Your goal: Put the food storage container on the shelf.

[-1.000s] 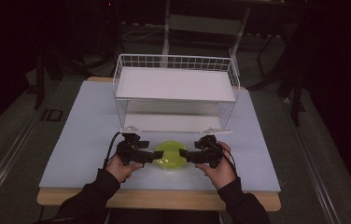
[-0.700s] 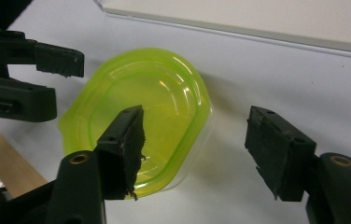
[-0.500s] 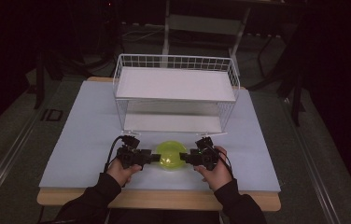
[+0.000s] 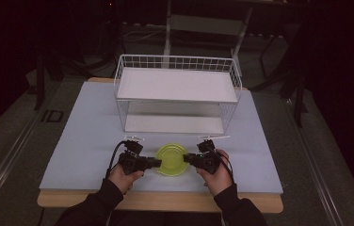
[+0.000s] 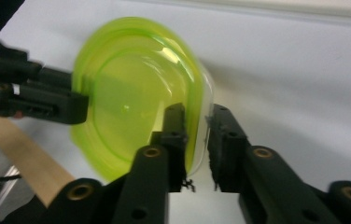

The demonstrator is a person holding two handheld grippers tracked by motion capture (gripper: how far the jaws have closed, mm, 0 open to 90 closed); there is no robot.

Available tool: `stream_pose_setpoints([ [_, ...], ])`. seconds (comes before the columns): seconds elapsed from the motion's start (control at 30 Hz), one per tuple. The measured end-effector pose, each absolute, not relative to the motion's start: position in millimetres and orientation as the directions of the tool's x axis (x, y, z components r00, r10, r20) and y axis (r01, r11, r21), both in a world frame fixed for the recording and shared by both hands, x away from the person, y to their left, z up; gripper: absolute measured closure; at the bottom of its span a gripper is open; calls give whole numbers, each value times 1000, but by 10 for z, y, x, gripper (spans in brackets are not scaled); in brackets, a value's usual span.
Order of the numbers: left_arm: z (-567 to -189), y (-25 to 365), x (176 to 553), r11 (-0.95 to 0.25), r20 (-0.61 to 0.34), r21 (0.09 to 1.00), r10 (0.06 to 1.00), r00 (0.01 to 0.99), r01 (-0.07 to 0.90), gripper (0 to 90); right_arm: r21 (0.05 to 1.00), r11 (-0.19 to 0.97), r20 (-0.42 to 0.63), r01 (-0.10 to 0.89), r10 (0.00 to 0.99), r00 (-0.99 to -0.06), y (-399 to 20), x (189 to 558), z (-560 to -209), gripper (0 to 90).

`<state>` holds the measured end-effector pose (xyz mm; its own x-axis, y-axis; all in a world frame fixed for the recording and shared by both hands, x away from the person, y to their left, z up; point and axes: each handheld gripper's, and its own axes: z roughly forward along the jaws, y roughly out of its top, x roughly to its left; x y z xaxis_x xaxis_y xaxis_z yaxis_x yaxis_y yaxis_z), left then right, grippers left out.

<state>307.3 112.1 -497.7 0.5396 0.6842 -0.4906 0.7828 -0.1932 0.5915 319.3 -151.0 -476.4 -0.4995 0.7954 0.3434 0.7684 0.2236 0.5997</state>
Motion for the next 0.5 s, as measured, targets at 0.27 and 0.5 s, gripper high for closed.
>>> stream_pose_setpoints([
  [0.27,-4800,1188,3064,-144,-499,626,681,536,766,816,640,237,315,731,786,-531,-1497,3123,-4646,794],
  [0.5,-4607,1221,3088,-132,-516,631,665,540,765,818,676,223,316,702,772,-551,-1514,3090,-4460,795],
])
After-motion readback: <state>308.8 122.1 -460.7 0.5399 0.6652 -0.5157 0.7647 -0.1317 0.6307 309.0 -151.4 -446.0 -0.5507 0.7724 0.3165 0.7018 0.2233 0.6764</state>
